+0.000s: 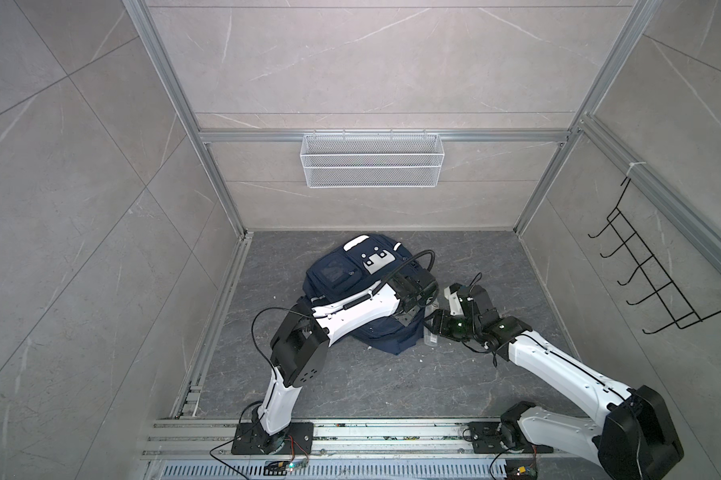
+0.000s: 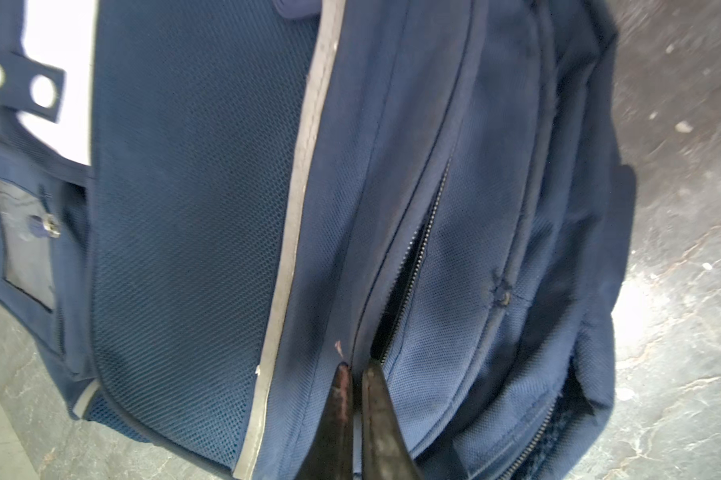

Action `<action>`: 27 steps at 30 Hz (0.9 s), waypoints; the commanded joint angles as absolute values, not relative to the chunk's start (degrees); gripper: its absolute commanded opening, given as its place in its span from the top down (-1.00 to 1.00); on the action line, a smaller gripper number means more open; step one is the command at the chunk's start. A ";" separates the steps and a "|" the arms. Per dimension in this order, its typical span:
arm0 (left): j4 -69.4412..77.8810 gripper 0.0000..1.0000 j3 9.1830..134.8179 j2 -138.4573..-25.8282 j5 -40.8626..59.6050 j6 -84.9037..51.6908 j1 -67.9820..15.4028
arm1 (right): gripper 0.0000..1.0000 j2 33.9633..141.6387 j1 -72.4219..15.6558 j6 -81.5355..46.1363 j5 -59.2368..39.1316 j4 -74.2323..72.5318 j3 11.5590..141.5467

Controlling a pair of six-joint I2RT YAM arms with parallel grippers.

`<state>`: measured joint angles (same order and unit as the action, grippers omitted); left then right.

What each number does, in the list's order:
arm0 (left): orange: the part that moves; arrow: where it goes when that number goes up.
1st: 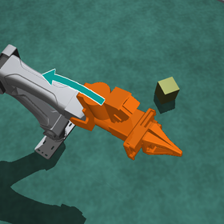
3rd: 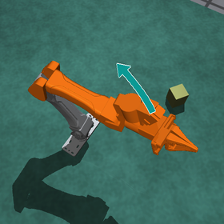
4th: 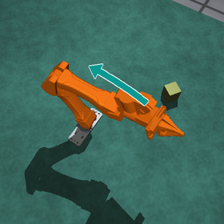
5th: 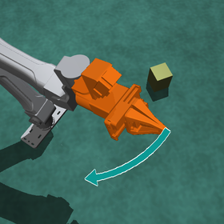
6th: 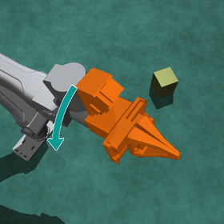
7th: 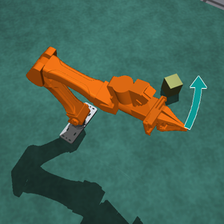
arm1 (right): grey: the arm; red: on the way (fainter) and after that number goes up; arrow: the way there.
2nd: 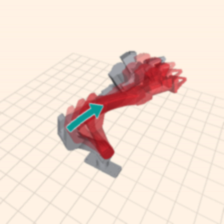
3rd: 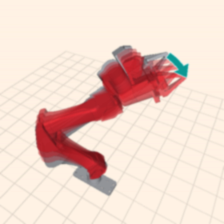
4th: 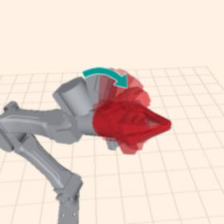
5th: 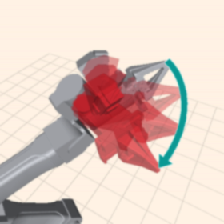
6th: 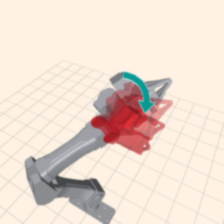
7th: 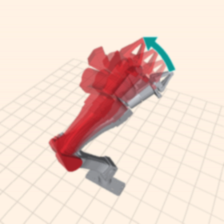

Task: Pack the student bag
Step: 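Push the clear pencil case into the front pocket with right while left holds it open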

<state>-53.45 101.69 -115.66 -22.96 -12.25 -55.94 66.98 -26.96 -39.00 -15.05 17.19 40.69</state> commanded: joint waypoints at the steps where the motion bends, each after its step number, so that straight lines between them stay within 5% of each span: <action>1: -55.26 1.00 106.51 -111.35 -25.65 -10.64 -55.64 | 0.31 66.17 -26.73 -39.86 -17.77 12.24 39.57; 15: -62.72 1.00 126.45 -113.00 -18.28 -9.21 -53.67 | 0.30 75.59 -26.72 -52.82 -29.14 -20.85 36.34; 27: -60.86 1.00 122.42 -109.94 -13.62 -11.84 -52.60 | 0.27 90.97 -25.51 -68.39 -31.01 -54.47 33.55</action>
<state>-63.70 122.50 -115.02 -15.64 -10.79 -52.99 87.64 -25.87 -62.46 -29.76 -41.01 33.95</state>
